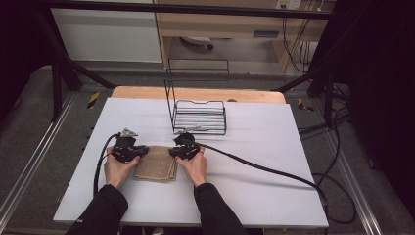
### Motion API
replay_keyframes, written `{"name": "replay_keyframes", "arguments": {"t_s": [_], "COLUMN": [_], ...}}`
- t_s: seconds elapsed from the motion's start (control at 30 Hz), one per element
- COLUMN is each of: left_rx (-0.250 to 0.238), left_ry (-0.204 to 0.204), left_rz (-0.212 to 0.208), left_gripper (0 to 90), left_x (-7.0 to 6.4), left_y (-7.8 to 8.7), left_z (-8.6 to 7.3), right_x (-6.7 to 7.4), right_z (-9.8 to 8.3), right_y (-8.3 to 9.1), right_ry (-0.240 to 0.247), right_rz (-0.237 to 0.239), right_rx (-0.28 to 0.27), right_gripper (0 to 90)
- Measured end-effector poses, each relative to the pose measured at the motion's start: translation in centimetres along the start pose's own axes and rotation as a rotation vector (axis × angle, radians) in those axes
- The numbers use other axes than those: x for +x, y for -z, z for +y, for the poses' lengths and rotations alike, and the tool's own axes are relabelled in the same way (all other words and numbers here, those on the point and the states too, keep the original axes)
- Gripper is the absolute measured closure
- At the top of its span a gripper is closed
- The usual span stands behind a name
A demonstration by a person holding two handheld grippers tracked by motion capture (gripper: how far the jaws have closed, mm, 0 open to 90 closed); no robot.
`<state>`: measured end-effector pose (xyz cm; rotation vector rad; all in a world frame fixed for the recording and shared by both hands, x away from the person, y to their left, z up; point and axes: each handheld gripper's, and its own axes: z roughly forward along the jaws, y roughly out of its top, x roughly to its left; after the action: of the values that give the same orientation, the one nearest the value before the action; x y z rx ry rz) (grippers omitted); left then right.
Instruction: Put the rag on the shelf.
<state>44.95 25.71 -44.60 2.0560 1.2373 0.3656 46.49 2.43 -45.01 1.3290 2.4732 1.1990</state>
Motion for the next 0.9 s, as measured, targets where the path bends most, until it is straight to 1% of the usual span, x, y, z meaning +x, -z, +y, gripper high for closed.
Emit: {"name": "replay_keyframes", "arguments": {"t_s": [0.03, 0.17, 0.27, 0.33, 0.43, 0.63, 0.67, 0.73, 0.77, 0.9], "left_rx": [0.0, -0.003, -0.011, -0.024, -0.054, -0.109, -0.119, -0.135, -0.141, -0.154], "left_ry": [0.009, 0.026, 0.027, 0.028, 0.04, 0.034, 0.031, 0.029, 0.03, 0.013], "left_rz": [-0.006, -0.017, -0.021, -0.024, -0.04, -0.055, -0.057, -0.063, -0.065, -0.059], "left_gripper": [80.9, 83.4, 84.4, 84.7, 84.8, 85.0, 85.1, 85.1, 85.2, 85.3], "left_x": [0.0, 0.2, 0.2, 0.2, 0.3, 0.1, 0.1, 0.1, 0.0, -0.4], "left_y": [0.0, 0.2, 0.4, 0.6, 1.3, 2.9, 3.2, 3.7, 3.9, 4.4], "left_z": [0.0, 0.0, 0.0, 0.0, 0.0, -0.1, -0.1, -0.1, -0.1, -0.1], "right_x": [0.0, 0.1, 0.2, 0.3, 0.5, 1.2, 1.5, 1.6, 1.7, 2.1], "right_z": [0.0, 0.0, 0.0, 0.1, 0.1, 0.3, 0.3, 0.3, 0.3, 0.2], "right_y": [0.0, 0.1, 0.4, 0.6, 1.0, 2.2, 2.6, 2.8, 3.0, 3.7], "right_ry": [-0.001, -0.001, 0.001, 0.001, 0.005, 0.019, 0.024, 0.025, 0.032, 0.049], "right_rz": [0.0, -0.005, -0.006, -0.006, -0.006, 0.008, 0.013, 0.014, 0.015, 0.013], "right_rx": [-0.002, -0.01, -0.021, -0.026, -0.045, -0.089, -0.106, -0.111, -0.123, -0.139], "right_gripper": [81.4, 82.4, 82.8, 82.9, 82.9, 83.0, 83.0, 83.0, 83.0, 83.0]}}
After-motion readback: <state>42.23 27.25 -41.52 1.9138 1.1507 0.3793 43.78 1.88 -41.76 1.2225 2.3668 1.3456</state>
